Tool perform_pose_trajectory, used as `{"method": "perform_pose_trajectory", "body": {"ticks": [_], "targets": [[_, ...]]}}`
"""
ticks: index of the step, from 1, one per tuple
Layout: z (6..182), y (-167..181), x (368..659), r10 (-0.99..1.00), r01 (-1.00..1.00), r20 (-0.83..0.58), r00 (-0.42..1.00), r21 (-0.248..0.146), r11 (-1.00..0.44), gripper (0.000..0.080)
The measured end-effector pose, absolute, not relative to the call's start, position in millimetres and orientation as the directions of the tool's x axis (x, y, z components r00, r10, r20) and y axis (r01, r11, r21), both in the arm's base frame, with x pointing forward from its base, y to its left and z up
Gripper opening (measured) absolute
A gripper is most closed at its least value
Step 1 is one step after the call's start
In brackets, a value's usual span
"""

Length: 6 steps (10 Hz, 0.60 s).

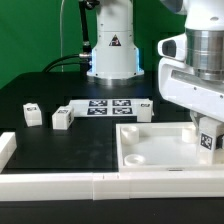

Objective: Assemble one leg

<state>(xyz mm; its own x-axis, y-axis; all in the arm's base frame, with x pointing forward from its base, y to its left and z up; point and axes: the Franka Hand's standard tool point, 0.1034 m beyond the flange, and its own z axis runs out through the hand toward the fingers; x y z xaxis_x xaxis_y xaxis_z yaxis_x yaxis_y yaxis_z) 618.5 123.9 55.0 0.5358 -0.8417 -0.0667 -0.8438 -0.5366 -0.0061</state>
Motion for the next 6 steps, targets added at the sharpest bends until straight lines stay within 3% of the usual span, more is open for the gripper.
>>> {"method": "perform_pose_trajectory", "body": {"ticks": [1, 3, 4, 5, 6], "targets": [[55.0, 124.2, 618.4, -0.816, -0.818, -0.067, 0.574, -0.009, -0.575, 0.0269], [54.9, 125.0, 618.3, -0.76, -0.762, -0.066, 0.647, -0.017, -0.647, 0.0555], [54.5, 126.0, 618.5, -0.678, -0.68, -0.059, 0.732, -0.028, -0.732, 0.0555], [53.2, 126.2, 618.0, -0.561, -0.563, -0.049, 0.826, -0.04, -0.826, 0.063], [52.3, 126.3, 617.4, -0.456, -0.458, -0.042, 0.889, -0.047, -0.888, 0.0644]]}}
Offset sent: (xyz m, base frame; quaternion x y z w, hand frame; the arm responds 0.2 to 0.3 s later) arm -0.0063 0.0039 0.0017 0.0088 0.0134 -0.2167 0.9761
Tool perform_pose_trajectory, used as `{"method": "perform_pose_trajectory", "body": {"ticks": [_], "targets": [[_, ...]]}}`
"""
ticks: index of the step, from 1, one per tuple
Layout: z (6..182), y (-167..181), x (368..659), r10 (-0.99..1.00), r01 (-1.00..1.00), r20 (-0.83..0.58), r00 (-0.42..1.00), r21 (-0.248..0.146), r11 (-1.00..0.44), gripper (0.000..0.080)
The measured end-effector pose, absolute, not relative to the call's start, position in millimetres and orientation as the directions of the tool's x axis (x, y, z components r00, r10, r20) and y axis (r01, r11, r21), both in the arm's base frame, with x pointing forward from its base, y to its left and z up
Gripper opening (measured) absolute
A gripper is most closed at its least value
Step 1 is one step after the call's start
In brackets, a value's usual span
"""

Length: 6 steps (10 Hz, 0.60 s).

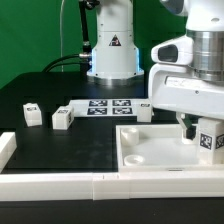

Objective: Assemble one leg

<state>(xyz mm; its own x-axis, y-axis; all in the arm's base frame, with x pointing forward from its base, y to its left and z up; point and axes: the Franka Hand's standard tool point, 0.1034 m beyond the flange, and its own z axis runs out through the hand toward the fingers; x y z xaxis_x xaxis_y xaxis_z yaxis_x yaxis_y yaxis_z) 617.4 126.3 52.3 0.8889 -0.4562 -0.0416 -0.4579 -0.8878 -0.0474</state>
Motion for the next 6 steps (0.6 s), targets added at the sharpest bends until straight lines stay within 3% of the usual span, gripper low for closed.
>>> {"method": "perform_pose_trajectory", "body": {"ticks": [3, 6], "targets": [[53.5, 123.6, 618.6, -0.13, -0.131, -0.02, 0.991, -0.059, -0.99, 0.0648], [55.4, 122.7, 620.5, 0.26, 0.261, 0.008, 0.965, -0.05, -0.964, 0.0648]]}}
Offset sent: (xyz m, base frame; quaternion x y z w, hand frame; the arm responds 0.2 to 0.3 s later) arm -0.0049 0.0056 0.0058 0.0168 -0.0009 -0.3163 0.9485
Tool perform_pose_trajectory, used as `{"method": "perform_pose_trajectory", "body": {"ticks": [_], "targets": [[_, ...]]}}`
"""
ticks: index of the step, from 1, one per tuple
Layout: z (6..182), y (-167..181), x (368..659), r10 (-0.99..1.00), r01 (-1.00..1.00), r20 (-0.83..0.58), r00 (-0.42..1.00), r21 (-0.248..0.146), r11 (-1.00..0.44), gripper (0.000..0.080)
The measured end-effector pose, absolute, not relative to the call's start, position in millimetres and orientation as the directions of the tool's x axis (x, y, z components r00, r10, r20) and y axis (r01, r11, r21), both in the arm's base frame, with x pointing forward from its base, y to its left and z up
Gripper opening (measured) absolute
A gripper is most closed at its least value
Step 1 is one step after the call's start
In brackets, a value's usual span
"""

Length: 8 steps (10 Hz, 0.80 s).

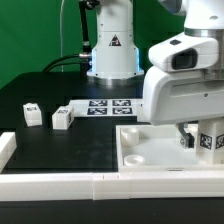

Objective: Assemble one leg

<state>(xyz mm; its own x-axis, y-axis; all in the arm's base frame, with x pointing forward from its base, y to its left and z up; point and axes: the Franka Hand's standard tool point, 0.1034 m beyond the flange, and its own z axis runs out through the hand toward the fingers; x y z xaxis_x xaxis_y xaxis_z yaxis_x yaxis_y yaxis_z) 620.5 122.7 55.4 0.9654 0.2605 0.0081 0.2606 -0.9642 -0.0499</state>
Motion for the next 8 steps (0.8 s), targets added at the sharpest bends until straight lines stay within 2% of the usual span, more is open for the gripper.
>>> {"method": "perform_pose_trajectory", "body": {"ticks": [2, 4, 6, 8], "targets": [[55.0, 119.5, 620.8, 0.441, 0.441, 0.013, 0.898, -0.037, -0.897, 0.0648], [54.9, 119.3, 620.7, 0.439, 0.439, 0.013, 0.899, -0.037, -0.898, 0.0622], [54.7, 119.5, 620.7, 0.418, 0.418, 0.012, 0.908, -0.039, -0.907, 0.0265], [54.6, 119.2, 620.7, 0.397, 0.397, 0.011, 0.918, -0.039, -0.917, 0.0269]]}}
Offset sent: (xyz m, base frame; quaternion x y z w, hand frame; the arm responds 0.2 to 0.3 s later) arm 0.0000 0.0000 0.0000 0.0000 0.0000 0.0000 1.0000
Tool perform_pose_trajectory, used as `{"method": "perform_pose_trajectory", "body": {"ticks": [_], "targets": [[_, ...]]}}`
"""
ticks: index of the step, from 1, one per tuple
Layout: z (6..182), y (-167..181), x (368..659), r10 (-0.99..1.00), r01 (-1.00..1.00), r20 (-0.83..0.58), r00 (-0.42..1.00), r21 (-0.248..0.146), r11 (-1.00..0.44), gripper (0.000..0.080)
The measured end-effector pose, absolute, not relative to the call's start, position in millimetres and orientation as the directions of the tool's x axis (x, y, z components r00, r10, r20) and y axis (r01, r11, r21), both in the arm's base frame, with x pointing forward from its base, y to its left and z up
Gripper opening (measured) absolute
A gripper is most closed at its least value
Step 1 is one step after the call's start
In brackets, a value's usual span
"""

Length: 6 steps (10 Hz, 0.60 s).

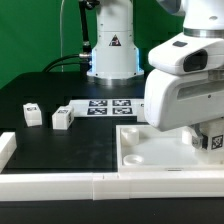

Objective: Assemble one leg

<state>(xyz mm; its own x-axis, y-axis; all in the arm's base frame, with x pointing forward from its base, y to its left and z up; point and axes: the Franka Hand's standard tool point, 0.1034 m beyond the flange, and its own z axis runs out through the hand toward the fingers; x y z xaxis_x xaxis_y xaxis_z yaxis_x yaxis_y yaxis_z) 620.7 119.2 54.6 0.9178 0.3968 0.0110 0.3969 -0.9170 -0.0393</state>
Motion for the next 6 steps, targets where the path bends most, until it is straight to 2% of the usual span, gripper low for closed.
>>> {"method": "perform_pose_trajectory", "body": {"ticks": [1, 3, 6], "targets": [[54.6, 119.0, 620.7, 0.393, 0.393, 0.011, 0.92, -0.039, -0.919, 0.0269], [55.0, 117.3, 621.6, 0.051, 0.05, -0.002, 0.999, -0.059, -0.997, 0.0269], [54.6, 108.4, 621.6, -0.421, -0.422, -0.028, 0.907, -0.045, -0.906, 0.0271]]}}
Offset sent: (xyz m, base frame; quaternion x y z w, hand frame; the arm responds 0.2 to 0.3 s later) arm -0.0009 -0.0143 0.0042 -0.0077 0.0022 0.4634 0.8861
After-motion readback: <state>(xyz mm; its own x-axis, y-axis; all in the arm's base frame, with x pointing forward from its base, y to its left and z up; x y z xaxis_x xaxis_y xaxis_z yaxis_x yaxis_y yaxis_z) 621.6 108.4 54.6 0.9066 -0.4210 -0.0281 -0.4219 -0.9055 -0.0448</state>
